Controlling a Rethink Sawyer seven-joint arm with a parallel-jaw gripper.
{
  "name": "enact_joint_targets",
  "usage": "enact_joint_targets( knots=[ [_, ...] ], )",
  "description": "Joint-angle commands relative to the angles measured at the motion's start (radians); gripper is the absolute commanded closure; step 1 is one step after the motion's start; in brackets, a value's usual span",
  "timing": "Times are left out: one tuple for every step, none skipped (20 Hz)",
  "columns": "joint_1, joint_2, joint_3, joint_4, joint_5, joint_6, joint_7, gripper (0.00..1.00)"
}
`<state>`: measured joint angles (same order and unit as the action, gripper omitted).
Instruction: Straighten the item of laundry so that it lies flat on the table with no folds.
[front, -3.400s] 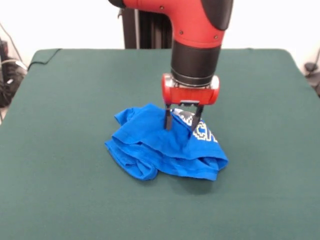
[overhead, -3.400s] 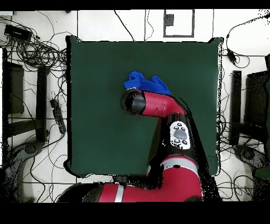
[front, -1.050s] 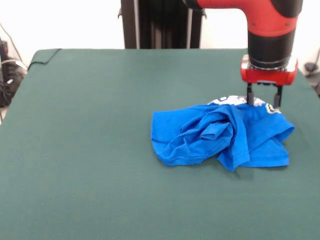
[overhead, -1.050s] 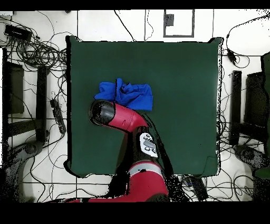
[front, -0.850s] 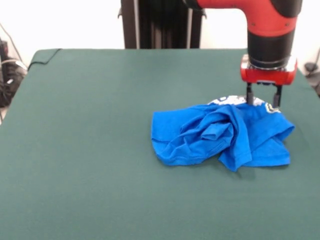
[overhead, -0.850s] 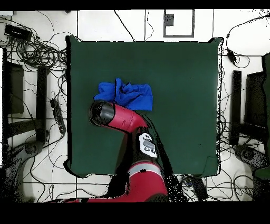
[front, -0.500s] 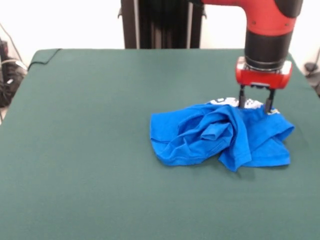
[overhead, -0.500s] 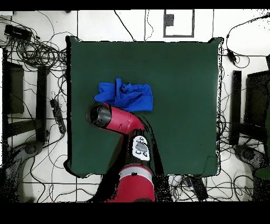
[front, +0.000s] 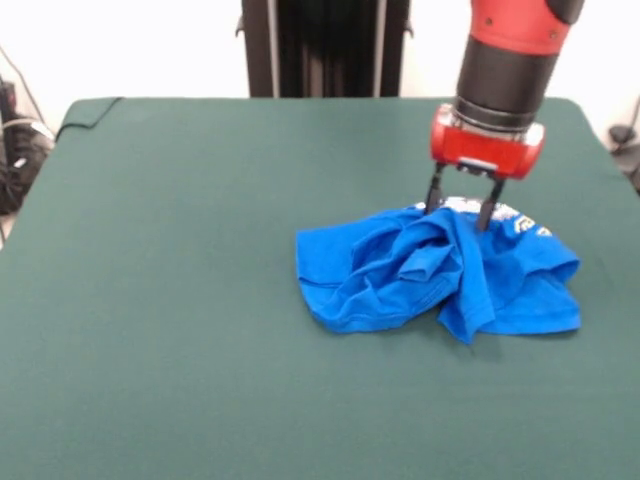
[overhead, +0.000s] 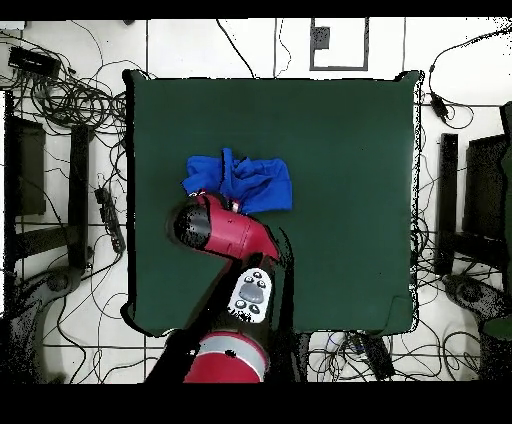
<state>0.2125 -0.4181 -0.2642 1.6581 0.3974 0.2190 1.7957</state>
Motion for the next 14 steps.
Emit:
enact_joint_targets(
  knots=[
    [-0.065, 0.155, 0.019, -0.137, -0.033, -0.183, 0.142, 0.0],
    [-0.08, 0.162, 0.039, -0.145, -0.042, -0.203, 0.133, 0.0],
    [-0.121, 0.161, 0.097, -0.147, -0.073, -0.235, 0.111, 0.0],
    [-0.136, 0.16, 0.121, -0.149, -0.088, -0.25, 0.104, 0.0],
    [-0.167, 0.156, 0.168, -0.145, -0.122, -0.281, 0.094, 0.0],
    [-0.18, 0.159, 0.191, -0.148, -0.134, -0.285, 0.092, 0.0],
    [-0.216, 0.17, 0.243, -0.156, -0.167, -0.303, 0.082, 0.0],
    [-0.225, 0.18, 0.259, -0.166, -0.185, -0.316, 0.084, 0.0],
    [-0.262, 0.201, 0.299, -0.187, -0.218, -0.327, 0.071, 0.0],
    [-0.284, 0.212, 0.326, -0.201, -0.244, -0.336, 0.069, 0.0],
    [-0.306, 0.224, 0.353, -0.215, -0.271, -0.345, 0.066, 0.0],
    [-0.315, 0.23, 0.369, -0.223, -0.288, -0.349, 0.071, 0.0],
    [-0.343, 0.231, 0.407, -0.225, -0.312, -0.343, 0.07, 0.0],
    [-0.351, 0.228, 0.42, -0.229, -0.318, -0.327, 0.073, 0.0]
  ],
)
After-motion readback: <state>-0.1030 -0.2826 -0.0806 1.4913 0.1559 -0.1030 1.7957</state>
